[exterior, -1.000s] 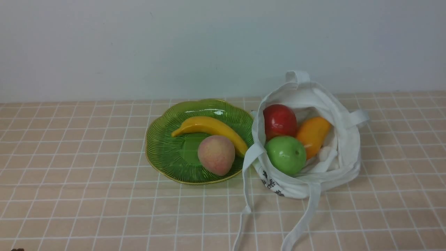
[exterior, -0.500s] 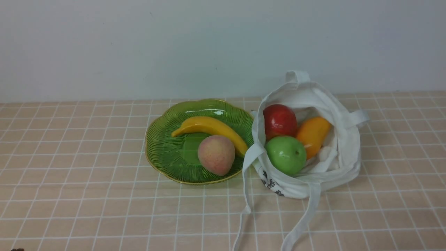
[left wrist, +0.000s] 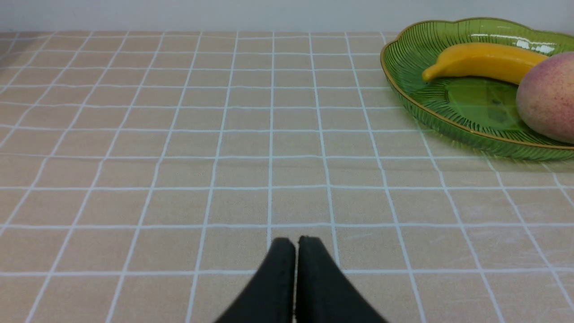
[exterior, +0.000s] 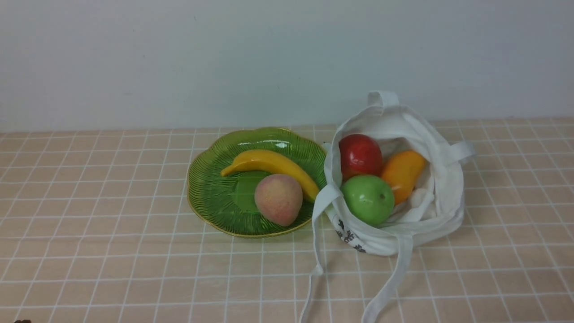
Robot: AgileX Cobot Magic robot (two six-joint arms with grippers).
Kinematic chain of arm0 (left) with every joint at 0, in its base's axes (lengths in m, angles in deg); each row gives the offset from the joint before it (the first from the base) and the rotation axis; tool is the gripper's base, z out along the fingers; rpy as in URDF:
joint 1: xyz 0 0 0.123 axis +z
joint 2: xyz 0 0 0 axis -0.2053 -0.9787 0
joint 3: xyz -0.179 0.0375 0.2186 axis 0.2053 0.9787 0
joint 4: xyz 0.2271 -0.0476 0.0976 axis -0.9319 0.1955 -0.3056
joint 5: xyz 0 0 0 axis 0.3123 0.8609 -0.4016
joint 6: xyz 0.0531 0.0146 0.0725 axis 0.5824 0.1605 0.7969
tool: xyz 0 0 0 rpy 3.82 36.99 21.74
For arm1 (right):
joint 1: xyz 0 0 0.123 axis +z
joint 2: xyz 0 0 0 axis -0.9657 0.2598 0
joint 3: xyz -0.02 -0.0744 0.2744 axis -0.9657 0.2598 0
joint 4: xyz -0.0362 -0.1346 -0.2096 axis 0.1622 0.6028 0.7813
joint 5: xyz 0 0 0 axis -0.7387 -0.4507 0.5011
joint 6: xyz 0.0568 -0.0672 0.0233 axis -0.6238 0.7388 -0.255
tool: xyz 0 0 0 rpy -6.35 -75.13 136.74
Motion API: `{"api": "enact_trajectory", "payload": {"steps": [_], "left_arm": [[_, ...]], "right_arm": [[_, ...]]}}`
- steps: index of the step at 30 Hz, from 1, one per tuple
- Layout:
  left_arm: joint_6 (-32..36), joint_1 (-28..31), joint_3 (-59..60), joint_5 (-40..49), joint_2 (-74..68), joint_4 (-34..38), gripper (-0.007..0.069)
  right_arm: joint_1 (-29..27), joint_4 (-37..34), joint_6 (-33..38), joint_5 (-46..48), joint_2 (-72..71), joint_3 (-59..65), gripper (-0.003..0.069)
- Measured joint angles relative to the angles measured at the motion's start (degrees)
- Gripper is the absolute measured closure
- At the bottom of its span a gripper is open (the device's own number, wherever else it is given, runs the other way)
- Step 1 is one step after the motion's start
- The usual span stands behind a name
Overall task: Take the fruit out of the bag on the brown coffee tablecloth and place them on the plate.
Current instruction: 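Reach into the cloth bag and grasp a fruit inside it with the right gripper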
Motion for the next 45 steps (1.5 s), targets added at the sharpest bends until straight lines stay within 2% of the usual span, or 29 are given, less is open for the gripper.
{"api": "enact_trajectory", "payload": {"steps": [6,8,13,15,16,23,28,30,31,32,33,36,41,43,45], "left_arm": [[0.00,0.00,0.00,0.00,0.00,0.00,0.0632],[0.00,0.00,0.00,0.00,0.00,0.00,0.0632],[0.00,0.00,0.00,0.00,0.00,0.00,0.0632],[0.00,0.00,0.00,0.00,0.00,0.00,0.0632],[0.00,0.00,0.00,0.00,0.00,0.00,0.0632],[0.00,0.00,0.00,0.00,0.00,0.00,0.0632],[0.00,0.00,0.00,0.00,0.00,0.00,0.0632],[0.00,0.00,0.00,0.00,0.00,0.00,0.0632],[0.00,0.00,0.00,0.00,0.00,0.00,0.0632],[0.00,0.00,0.00,0.00,0.00,0.00,0.0632],[0.00,0.00,0.00,0.00,0.00,0.00,0.0632],[0.00,0.00,0.00,0.00,0.00,0.00,0.0632],[0.00,0.00,0.00,0.00,0.00,0.00,0.0632],[0.00,0.00,0.00,0.00,0.00,0.00,0.0632],[0.00,0.00,0.00,0.00,0.00,0.00,0.0632]], "right_arm": [[0.00,-0.13,-0.08,0.00,0.00,0.00,0.0673],[0.00,-2.64,-2.29,-0.26,0.00,0.00,0.0673],[0.00,-26.22,-17.26,-2.92,0.00,0.18,0.0673],[0.00,-29.29,-18.61,-3.25,0.00,0.18,0.0673],[0.00,-36.57,-20.72,-4.78,0.00,0.18,0.0673],[0.00,-39.26,-20.70,-6.64,0.00,0.18,0.0673],[0.00,-39.47,-14.30,-6.79,0.00,-2.36,0.0673],[0.00,-38.23,-6.23,-6.79,0.00,-7.10,0.0673],[0.00,-38.02,-4.50,-6.79,0.00,-7.57,0.0673],[0.00,-36.53,2.74,-6.73,0.00,-11.65,0.0673],[0.00,-35.79,7.09,-6.73,0.08,-13.70,0.0673],[0.00,-34.92,17.07,-6.79,2.99,-18.64,0.0673],[0.00,-34.53,21.27,-4.20,16.51,-22.56,0.0673],[0.00,-34.37,21.44,-0.84,21.83,-23.64,0.0671],[0.00,-33.56,21.49,7.14,32.31,-25.97,0.0666]]}}
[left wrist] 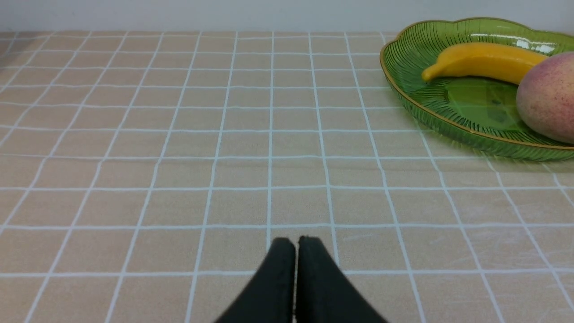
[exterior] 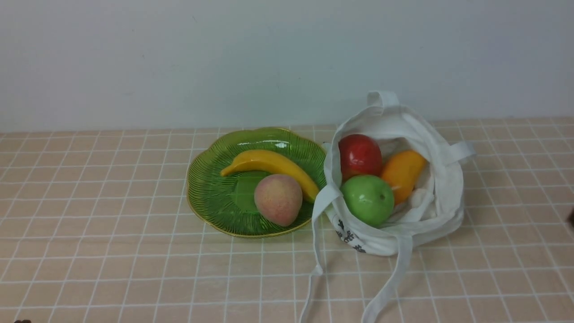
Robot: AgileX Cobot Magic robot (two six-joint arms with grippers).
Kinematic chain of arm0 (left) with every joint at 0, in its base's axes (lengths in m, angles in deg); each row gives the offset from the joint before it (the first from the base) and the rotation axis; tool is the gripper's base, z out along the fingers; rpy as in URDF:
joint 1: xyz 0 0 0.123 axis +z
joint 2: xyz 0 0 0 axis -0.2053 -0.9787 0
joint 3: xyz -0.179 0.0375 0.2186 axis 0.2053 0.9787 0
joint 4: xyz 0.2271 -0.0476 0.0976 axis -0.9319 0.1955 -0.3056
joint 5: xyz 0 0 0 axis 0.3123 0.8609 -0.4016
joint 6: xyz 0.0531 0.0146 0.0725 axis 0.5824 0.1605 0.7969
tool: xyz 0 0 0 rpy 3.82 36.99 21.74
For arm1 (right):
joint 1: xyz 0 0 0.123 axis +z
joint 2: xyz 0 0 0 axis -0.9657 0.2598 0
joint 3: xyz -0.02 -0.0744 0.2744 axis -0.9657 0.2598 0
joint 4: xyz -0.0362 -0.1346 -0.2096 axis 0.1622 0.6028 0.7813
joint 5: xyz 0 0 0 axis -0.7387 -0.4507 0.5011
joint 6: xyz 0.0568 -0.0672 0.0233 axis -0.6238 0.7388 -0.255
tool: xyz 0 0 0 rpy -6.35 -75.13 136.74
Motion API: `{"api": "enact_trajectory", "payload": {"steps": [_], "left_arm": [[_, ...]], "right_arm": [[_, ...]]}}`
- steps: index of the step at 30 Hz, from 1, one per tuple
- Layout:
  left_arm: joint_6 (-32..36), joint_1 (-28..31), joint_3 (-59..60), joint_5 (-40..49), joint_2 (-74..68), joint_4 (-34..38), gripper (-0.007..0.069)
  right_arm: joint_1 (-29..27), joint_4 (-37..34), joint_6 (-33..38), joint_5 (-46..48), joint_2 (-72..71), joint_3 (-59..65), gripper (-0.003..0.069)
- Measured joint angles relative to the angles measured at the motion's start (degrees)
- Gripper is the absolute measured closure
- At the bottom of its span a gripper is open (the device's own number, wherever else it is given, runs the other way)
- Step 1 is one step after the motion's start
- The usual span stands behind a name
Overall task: Take the fruit out of the bag on the brown coffee tablecloth and place them on the plate.
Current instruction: 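Reach into the cloth bag and grasp a fruit inside it with the right gripper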
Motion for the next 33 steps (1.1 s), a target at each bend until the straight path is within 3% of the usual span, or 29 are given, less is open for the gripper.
{"api": "enact_trajectory", "payload": {"steps": [2,8,11,14,22,26,33], "left_arm": [[0.00,0.00,0.00,0.00,0.00,0.00,0.0632],[0.00,0.00,0.00,0.00,0.00,0.00,0.0632],[0.00,0.00,0.00,0.00,0.00,0.00,0.0632],[0.00,0.00,0.00,0.00,0.00,0.00,0.0632],[0.00,0.00,0.00,0.00,0.00,0.00,0.0632],[0.00,0.00,0.00,0.00,0.00,0.00,0.0632],[0.00,0.00,0.00,0.00,0.00,0.00,0.0632]], "right_arm": [[0.00,0.51,0.13,7.24,9.57,-2.23,0.0658],[0.06,0.25,2.51,15.56,26.20,-8.29,0.0586],[1.52,-2.62,7.73,19.77,34.59,-12.78,0.0488],[4.26,-4.60,11.85,21.30,41.59,-17.93,0.0333],[4.81,-3.07,9.84,19.90,51.57,-29.54,0.0096],[4.81,-2.60,9.66,16.44,58.40,-35.88,0.0034],[4.81,-2.53,9.61,14.91,69.37,-43.50,0.0022]]}}
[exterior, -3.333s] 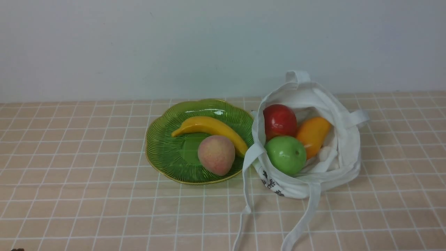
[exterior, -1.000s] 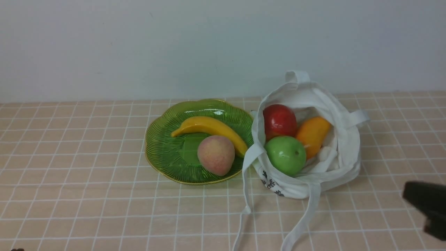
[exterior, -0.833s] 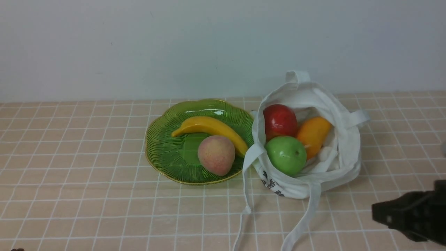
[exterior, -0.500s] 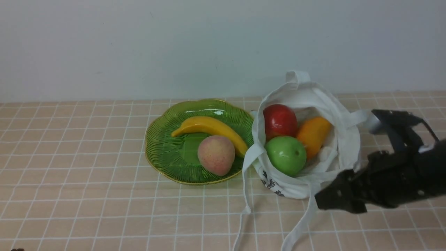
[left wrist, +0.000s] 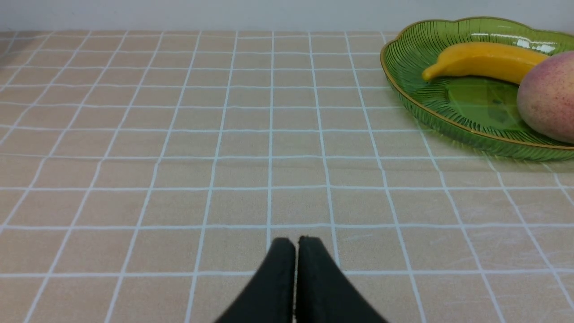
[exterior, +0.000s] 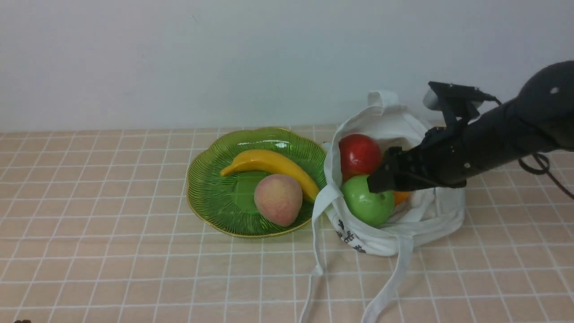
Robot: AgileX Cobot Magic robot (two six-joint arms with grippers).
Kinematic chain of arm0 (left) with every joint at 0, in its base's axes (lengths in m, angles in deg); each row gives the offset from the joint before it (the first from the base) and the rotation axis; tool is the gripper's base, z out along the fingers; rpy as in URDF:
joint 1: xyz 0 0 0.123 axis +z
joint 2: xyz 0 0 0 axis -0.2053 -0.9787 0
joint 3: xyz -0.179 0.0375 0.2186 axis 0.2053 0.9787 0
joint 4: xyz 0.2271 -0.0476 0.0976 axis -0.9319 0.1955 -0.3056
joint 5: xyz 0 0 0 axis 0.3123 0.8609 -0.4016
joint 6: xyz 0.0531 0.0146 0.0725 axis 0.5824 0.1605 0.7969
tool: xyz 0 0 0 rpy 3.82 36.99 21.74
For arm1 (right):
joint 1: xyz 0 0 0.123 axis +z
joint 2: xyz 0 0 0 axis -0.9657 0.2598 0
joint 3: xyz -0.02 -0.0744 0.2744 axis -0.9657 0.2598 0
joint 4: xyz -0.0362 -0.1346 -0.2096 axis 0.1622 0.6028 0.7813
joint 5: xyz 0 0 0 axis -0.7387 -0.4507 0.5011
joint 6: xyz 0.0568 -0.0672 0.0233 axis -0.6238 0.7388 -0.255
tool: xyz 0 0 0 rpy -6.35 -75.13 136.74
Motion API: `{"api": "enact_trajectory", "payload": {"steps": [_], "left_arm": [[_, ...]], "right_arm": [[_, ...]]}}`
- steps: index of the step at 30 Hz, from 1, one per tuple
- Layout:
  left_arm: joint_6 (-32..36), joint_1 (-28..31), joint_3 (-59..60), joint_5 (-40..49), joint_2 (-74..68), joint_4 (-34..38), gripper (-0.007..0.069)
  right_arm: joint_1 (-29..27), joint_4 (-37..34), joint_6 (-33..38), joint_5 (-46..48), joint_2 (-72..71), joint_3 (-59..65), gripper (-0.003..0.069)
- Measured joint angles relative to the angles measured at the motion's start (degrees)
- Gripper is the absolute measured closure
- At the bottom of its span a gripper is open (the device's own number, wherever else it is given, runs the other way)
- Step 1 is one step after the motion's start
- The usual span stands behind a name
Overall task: Take the fruit out of the bag on the brown coffee tablecloth and place them on the plate.
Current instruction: 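Reach into the cloth bag and grasp a fruit inside it with the right gripper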
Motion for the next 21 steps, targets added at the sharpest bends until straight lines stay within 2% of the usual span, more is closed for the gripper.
{"api": "enact_trajectory", "payload": {"steps": [7,15,21], "left_arm": [[0.00,0.00,0.00,0.00,0.00,0.00,0.0632],[0.00,0.00,0.00,0.00,0.00,-0.05,0.0632],[0.00,0.00,0.00,0.00,0.00,-0.05,0.0632]], "right_arm": [[0.00,-4.14,0.18,-1.94,8.04,-2.45,0.0020],[0.00,-7.37,0.29,-3.37,9.82,-2.96,0.0024],[0.00,-8.27,2.16,-4.00,11.18,-3.29,0.0055]]}}
